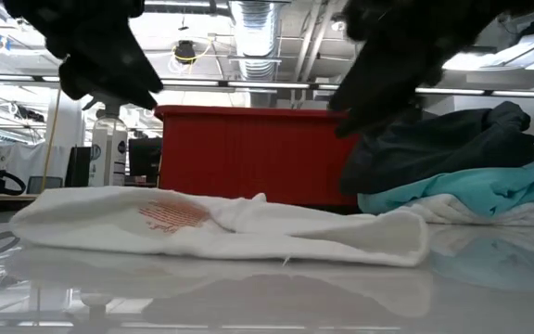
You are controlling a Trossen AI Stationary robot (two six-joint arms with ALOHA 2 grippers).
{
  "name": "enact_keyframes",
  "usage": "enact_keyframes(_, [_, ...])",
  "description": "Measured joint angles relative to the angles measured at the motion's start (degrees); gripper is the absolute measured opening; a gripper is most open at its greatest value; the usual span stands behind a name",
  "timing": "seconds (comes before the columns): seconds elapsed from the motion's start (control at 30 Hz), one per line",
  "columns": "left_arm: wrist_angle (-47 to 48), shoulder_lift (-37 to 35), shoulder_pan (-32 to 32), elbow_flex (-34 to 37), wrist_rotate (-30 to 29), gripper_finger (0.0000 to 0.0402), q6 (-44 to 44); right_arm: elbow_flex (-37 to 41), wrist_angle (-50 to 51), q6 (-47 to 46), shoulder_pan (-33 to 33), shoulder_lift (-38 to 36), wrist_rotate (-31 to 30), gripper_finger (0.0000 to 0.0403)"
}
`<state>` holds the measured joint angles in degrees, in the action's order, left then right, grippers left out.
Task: Fold Laundry from Bin
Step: Fold the white underwear
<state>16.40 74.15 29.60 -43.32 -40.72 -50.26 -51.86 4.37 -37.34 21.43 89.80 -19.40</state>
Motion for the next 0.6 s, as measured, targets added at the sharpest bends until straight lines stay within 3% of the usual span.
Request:
enact_keyframes(0.07, [-0.1, 0.0, -0.9, 0.6, -2.4, 0.0158, -1.3, -0.2, -1.1, 1.7, -2.8, 1.1, 1.5, 0.0230])
enact_keyframes(0.23, [-1.4, 0.0, -2.0, 1.1, 1.1, 0.0158, -4.4, -3.2, -1.2, 1.9, -8.0, 6.2, 6.9, 0.0230])
enact_keyframes(0.37, [-3.2, 0.0, -1.8, 1.1, 1.2, 0.0158, -6.1, -6.6, -0.3, -6.6, -9.7, 11.0, 9.8, 0.0230])
enact_keyframes(0.47, [-3.6, 0.0, -1.8, 1.1, 1.2, 0.0158, -7.3, -9.6, 1.1, -13.8, -10.1, 14.1, 10.0, 0.0230])
enact_keyframes(0.6, [-4.1, 0.0, -1.8, 1.1, 1.2, 0.0158, -7.6, -14.4, 3.5, -15.1, -10.4, 18.0, 6.4, 0.0230])
